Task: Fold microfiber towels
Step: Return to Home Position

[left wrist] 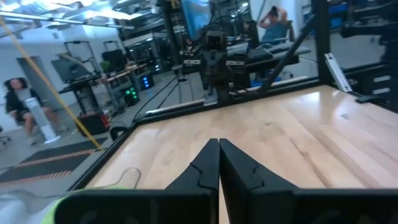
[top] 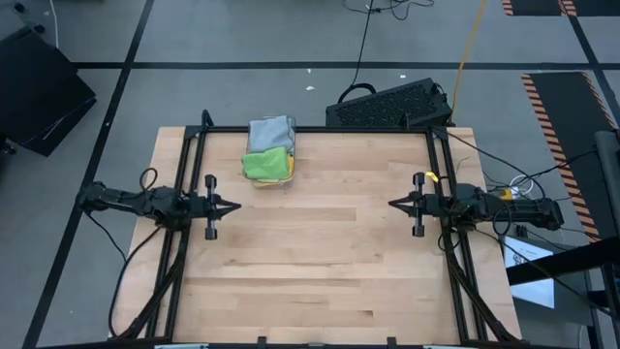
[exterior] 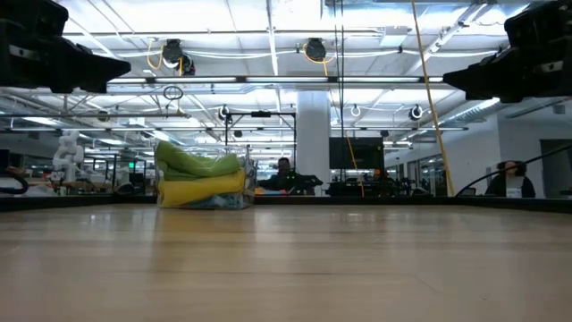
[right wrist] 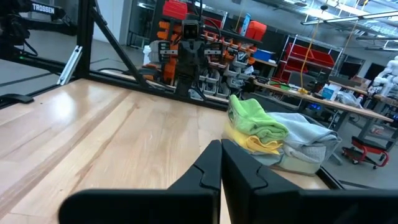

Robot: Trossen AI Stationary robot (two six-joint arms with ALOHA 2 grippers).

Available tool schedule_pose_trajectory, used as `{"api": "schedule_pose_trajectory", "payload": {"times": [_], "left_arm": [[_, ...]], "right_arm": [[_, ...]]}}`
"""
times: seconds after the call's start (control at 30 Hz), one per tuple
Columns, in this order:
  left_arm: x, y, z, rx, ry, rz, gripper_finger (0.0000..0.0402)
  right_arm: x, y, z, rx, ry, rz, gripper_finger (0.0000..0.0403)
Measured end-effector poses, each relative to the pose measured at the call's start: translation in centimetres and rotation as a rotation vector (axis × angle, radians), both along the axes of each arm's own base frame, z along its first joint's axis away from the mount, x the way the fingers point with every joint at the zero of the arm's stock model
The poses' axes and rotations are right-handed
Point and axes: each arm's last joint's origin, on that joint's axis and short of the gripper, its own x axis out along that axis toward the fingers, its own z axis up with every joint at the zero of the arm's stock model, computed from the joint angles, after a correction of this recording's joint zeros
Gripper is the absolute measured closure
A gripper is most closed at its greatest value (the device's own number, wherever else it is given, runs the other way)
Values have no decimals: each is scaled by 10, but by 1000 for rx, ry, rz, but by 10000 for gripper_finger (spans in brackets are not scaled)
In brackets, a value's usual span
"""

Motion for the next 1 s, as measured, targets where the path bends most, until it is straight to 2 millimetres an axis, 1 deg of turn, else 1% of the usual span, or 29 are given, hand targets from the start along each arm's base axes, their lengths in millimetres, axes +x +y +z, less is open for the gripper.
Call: {"api": "schedule_pose_trajectory", "payload": {"times": [0.27,0.6,0.83,1.0], "left_arm": [[2,9,-2,0,2,7,396],[1,30,-5,-71,11,140,397],[1,31,-4,-74,1,81,392],[1,28,-4,-95,-1,49,398]], "right_arm": [[0,0,0,0,0,0,403],[0,0,0,0,0,0,403],[0,0,0,0,0,0,403],[0,0,0,0,0,-1,403]]}}
